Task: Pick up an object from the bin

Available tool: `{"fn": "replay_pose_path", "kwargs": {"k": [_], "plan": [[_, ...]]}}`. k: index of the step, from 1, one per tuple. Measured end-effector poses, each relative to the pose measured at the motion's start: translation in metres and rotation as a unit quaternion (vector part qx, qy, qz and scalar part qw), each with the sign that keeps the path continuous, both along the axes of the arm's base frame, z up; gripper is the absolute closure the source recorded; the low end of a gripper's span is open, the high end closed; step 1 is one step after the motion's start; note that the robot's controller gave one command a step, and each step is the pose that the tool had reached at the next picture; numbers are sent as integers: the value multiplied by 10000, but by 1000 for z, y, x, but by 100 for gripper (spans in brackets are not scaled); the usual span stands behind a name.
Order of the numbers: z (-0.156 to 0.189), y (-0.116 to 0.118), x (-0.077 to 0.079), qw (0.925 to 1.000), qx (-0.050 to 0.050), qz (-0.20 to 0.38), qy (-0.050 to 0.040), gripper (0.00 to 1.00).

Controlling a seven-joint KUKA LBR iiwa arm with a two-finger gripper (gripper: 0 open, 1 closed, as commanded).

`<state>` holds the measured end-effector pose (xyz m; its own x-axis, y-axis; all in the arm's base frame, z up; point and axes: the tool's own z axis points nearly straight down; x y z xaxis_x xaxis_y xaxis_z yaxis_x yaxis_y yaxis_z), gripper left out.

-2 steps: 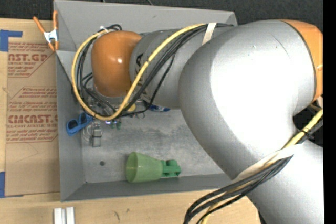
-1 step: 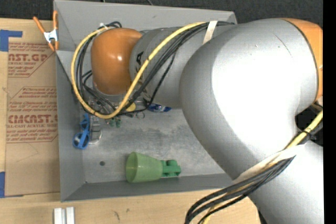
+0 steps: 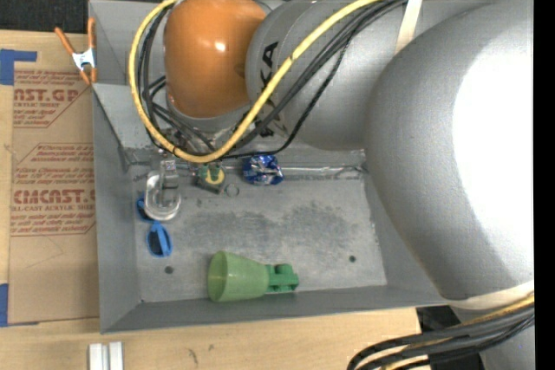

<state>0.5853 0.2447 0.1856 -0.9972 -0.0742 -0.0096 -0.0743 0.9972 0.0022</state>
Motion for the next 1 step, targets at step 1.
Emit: {"fn": "replay_pose_path", "kwargs": {"k": [1], "plan": [[89, -17, -3, 10000, 6, -28, -8, 100]]}}
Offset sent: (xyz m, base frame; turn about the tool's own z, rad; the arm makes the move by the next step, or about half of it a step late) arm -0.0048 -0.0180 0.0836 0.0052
